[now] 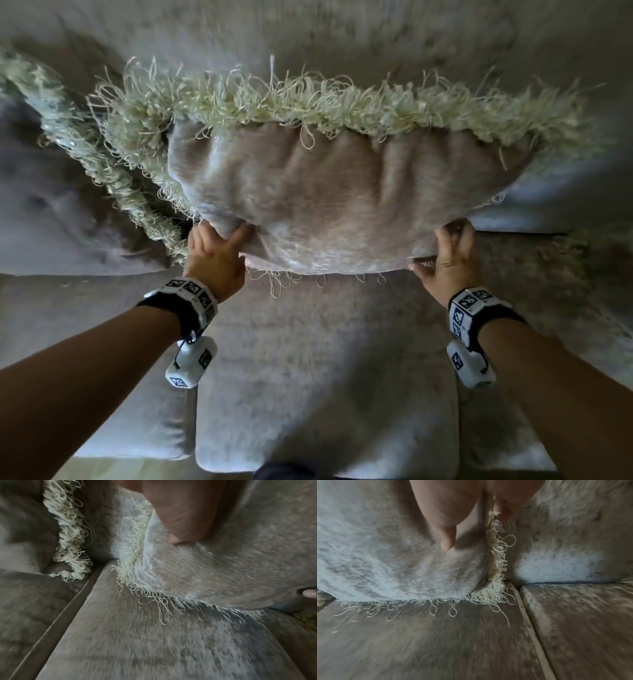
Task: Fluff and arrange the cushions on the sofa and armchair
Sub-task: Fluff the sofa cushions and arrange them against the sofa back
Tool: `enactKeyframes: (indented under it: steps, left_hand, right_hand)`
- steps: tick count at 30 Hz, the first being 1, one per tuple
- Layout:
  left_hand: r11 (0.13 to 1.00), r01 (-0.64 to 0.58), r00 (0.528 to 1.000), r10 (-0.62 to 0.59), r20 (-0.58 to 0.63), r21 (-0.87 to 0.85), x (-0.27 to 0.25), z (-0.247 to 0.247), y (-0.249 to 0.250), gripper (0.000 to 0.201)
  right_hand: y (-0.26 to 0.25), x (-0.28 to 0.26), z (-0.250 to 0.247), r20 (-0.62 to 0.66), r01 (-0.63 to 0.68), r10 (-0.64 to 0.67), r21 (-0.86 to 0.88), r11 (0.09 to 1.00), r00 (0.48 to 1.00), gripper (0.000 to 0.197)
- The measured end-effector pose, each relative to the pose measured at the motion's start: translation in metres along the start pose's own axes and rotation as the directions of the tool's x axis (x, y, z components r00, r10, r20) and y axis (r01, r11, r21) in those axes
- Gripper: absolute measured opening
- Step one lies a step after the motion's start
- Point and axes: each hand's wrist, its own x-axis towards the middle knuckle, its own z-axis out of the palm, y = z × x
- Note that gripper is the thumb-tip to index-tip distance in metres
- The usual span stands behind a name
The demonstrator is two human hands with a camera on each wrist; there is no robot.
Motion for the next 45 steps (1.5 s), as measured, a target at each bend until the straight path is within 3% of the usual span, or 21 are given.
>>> enactKeyframes:
  steps: [5, 10, 14, 18, 24, 30, 33, 40, 45]
  left_hand:
    - [0.997, 0.079, 0.997, -0.079, -0.022, -0.01, -0.029, -0.02, 0.013, 0.093]
    - [0.987, 0.14, 0.99, -0.138, 0.029, -0.084, -0.057, -0.054, 0.03, 0.08]
    - [0.994, 0.076, 0.989, -0.064, 0.136, -0.084, -0.066, -0.088, 0.05, 0.066]
    - [0.993, -0.052, 0.984, 0.07, 0.163, -0.108, -0.07, -0.128, 0.091, 0.062]
    - [0.97, -0.18, 0.967, 0.205, 0.148, -0.166, -0.084, -0.171, 0.185, 0.053]
    - [0.918, -0.35, 0.934, 0.358, 0.01, -0.184, -0.087, -0.214, 0.311, 0.048]
    - [0.887, -0.413, 0.907, 0.421, -0.002, -0.206, -0.087, -0.228, 0.374, 0.045]
    - [0.77, -0.581, 0.804, 0.594, -0.037, -0.264, -0.077, -0.227, 0.492, 0.043]
    - [0.739, -0.601, 0.765, 0.642, 0.05, -0.305, -0.06, -0.193, 0.557, 0.048]
  right_hand:
    - [-0.008, -0.026, -0.015, 0.003, -0.057, 0.058, -0.054, 0.997, 0.998, 0.094]
    - [-0.026, -0.048, -0.053, 0.069, -0.172, 0.179, -0.095, 0.98, 0.981, 0.075]
    - [-0.028, -0.064, -0.09, 0.129, -0.176, 0.189, -0.101, 0.979, 0.973, 0.066]
    - [-0.015, -0.093, -0.137, 0.133, -0.161, 0.165, -0.04, 0.986, 0.977, 0.059]
    - [0.028, -0.159, -0.216, 0.134, -0.197, 0.191, 0.031, 0.98, 0.972, 0.054]
    - [0.093, -0.226, -0.295, 0.091, -0.214, 0.209, 0.047, 0.976, 0.974, 0.05]
    - [0.123, -0.26, -0.327, 0.051, -0.243, 0.24, 0.061, 0.968, 0.969, 0.05]
    - [0.199, -0.304, -0.386, -0.006, -0.346, 0.347, 0.054, 0.937, 0.938, 0.046]
    - [0.264, -0.318, -0.395, -0.009, -0.446, 0.449, 0.092, 0.89, 0.894, 0.044]
